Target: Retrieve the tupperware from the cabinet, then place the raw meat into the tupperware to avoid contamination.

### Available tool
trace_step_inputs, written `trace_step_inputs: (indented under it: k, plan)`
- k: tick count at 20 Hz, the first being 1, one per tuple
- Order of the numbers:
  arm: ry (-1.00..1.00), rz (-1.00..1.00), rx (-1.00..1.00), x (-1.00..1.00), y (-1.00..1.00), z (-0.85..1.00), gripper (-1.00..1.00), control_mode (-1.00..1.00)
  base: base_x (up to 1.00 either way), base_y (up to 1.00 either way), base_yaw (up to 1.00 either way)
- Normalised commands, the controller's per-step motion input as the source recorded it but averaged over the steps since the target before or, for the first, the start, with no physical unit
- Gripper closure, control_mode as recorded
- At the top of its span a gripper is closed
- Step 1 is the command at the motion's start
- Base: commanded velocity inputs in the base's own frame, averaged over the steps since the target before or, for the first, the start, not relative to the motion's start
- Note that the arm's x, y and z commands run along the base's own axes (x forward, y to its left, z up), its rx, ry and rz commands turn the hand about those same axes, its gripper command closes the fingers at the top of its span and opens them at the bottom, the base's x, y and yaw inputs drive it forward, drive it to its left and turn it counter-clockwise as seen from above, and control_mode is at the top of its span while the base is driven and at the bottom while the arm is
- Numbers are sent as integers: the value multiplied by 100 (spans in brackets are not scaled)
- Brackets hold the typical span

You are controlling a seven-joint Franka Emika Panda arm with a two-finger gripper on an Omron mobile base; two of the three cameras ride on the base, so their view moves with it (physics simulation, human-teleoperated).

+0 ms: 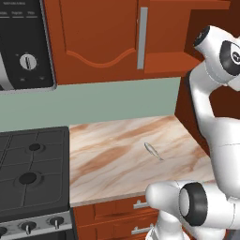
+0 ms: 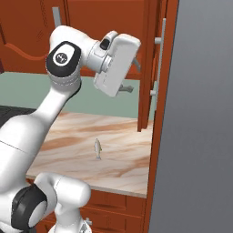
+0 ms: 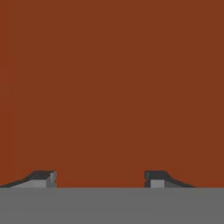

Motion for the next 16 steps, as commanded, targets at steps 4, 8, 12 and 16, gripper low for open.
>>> trace_step_inputs:
  k: [4,8,12,16]
  plan:
    - [0,0,4,-8,-4,-4,-100,-100,0,0,0]
    - [-2,0,7,-48,20,-17,-100,-100,0,0,0]
    - [-9,0,0,-50,64,-7,-100,-100,0,0,0]
    - [-4,1,-1,-66,67,-8,-100,-100,0,0,0]
